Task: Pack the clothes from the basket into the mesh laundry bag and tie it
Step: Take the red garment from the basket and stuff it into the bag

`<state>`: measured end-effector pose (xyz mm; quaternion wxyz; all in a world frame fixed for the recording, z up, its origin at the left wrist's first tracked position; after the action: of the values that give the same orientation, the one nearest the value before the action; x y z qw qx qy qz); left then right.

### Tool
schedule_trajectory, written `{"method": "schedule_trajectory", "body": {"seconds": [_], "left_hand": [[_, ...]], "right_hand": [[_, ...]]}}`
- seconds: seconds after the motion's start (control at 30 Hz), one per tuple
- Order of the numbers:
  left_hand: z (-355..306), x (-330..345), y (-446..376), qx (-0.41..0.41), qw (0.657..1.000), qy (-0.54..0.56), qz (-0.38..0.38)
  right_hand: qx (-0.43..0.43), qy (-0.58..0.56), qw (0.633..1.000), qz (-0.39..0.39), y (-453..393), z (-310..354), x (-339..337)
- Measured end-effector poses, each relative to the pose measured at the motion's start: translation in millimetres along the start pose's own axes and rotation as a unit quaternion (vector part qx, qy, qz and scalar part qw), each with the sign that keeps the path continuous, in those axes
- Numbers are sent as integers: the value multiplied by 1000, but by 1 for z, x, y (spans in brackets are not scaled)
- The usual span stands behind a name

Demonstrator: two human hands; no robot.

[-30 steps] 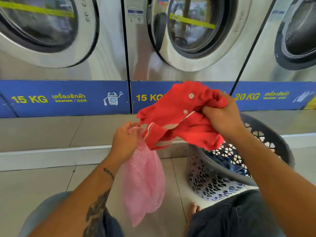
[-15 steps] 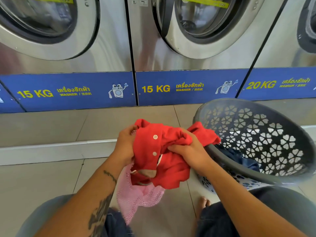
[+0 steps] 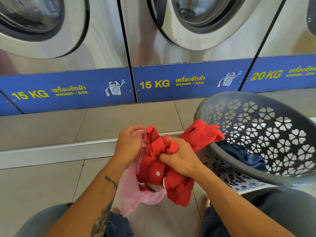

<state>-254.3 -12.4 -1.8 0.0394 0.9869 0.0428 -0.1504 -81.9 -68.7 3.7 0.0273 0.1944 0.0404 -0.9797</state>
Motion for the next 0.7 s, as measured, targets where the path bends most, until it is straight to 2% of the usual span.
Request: {"method": "schedule_trajectory", "body": {"seconds": [0.1,0.2,0.27,0.33,0.5,0.7], "left_hand": [[-5,-11,-5,28,998,-47,-11],[-7,-17,-8,28,997,-65,-10],[-8,-17,-7,32,997,-69,-2],[-9,-17,-4,42,996,-78,13],[-11,-10,11,87,986,-126,67],[-13,-20,27,107,979,-162,65]], "right_hand": [[15,33,994,104,10,-9,25],[53,4,972,229,28,-15,57],[78,0,962,262,35,-22,72],[97,-8,962,255,35,-29,81],[164,-205,951,165,22,-34,78],[212,-266,939,50,4,-57,73]]}}
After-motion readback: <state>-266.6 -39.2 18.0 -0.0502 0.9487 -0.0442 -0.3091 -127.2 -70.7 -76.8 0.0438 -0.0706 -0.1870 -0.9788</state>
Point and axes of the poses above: each hand's wrist, its own y-axis away from the middle knuckle, its own x-axis out of the palm, z = x × y, the point moved 8 cm from there along -y, towards the middle knuckle, and after that the axes turned 3 degrees about -y, right-handed, at the moved point
